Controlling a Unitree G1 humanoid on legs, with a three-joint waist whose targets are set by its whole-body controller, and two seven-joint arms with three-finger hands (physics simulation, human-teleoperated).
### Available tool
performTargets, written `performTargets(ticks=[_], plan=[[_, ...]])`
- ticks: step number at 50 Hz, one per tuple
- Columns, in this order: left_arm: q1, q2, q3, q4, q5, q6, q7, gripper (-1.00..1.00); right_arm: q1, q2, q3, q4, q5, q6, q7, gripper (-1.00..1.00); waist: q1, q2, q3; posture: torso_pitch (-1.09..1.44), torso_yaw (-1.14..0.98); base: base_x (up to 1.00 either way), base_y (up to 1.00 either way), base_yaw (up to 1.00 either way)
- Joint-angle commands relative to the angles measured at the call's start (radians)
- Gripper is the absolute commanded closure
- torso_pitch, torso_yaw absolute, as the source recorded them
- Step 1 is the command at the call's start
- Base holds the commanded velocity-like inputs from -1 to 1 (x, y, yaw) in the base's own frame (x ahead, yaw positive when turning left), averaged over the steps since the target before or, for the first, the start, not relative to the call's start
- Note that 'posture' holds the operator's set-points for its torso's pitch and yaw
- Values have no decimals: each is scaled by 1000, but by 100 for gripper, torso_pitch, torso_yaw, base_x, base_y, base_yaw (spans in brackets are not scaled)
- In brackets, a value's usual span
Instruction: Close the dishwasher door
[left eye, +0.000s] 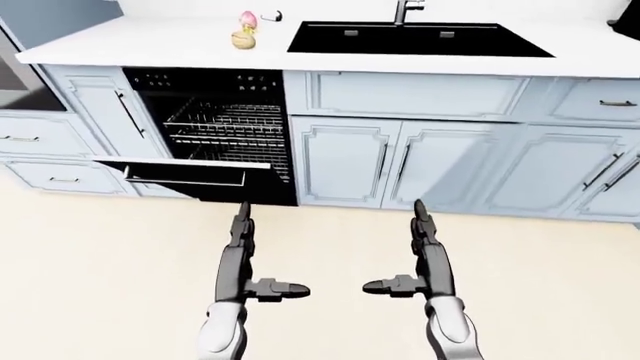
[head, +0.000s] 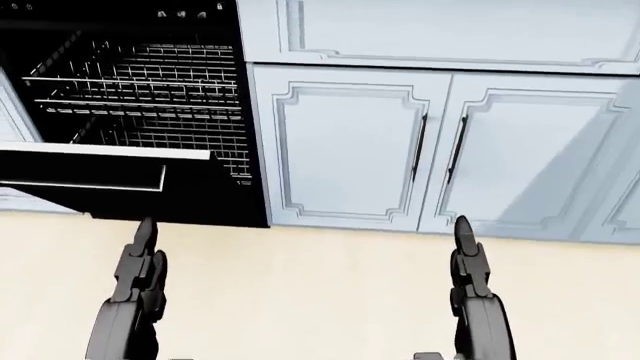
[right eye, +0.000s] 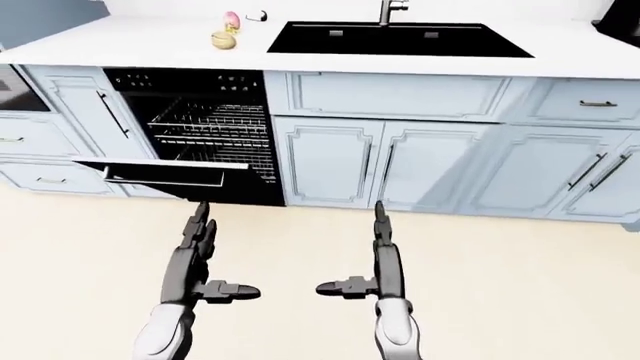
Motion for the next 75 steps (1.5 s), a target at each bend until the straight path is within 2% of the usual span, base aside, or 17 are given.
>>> performTargets(ticks=[1,7,10,11,14,20,25,35,39,40,42,48,53,64,68,69,75], plan=[[-14,-3,-5,-47,-1,-29,2,-100,-16,-5,-5,-46,3,-33,2,-100,-2,13,-16,0,0,0,0,38],[-10,-4,-8,-48,1,-31,2,-100,-14,-4,-1,-51,2,-31,5,-100,3,-34,-5,0,0,0,0,39],[-9,-5,-11,-42,3,-37,3,-100,-16,-4,-2,-46,3,-33,6,-100,-6,-111,-13,0,0,0,0,43],[-9,-5,-13,-39,5,-39,4,-100,-16,-4,-2,-45,4,-33,7,-100,-21,-63,-8,0,0,0,0,42],[-9,-5,-14,-39,5,-39,4,-100,-18,-5,-2,-44,2,-32,6,-100,-15,-80,-8,0,0,0,0,43],[-5,-5,-13,-51,4,-32,4,-100,-15,-5,-2,-46,2,-33,7,-100,-17,-23,2,0,0,0,0,56],[-6,-4,-13,-51,4,-31,4,-100,-13,-4,-1,-50,1,-30,6,-100,-8,86,-21,0,0,0,0,58],[-5,-4,-15,-56,6,-28,4,-100,-6,-3,1,-65,0,-23,7,-100,1,-33,-6,0,0,0,0,58],[-4,-5,-16,-55,8,-29,4,-100,-5,-3,2,-67,-1,-24,6,-100,-12,-122,-14,0,0,0,0,58],[-3,-5,-16,-55,8,-30,4,-100,-4,-3,1,-66,0,-26,7,-100,-21,-78,-7,0,0,0,0,58],[-2,-5,-17,-57,8,-30,4,-100,-4,-3,1,-67,0,-24,6,-100,-12,-96,-9,0,0,0,0,58],[0,-5,-17,-58,7,-31,4,-100,0,-3,2,-75,-1,-22,7,-100,-16,-34,-5,0,0,0,0,58],[0,-6,-19,-53,9,-34,4,-100,2,-3,2,-81,-1,-20,7,-100,-18,72,-21,0,0,0,0,58],[-3,-6,-23,-45,12,-37,5,-100,2,-4,-3,-86,2,-15,7,-100,-1,-35,-3,0,0,0,0,58],[-1,-7,-24,-48,13,-36,6,-100,-2,-7,-11,-75,8,-21,8,-100,-15,-122,-13,0,0,0,0,59],[-2,-6,-23,-46,13,-35,6,-100,2,-6,-10,-84,7,-17,8,-100,-21,-76,-6,0,0,0,0,59],[-11,-6,-19,-31,10,-39,7,-100,3,-7,-16,-85,9,-17,9,-100,-13,-59,-10,0,0,0,0,58]])
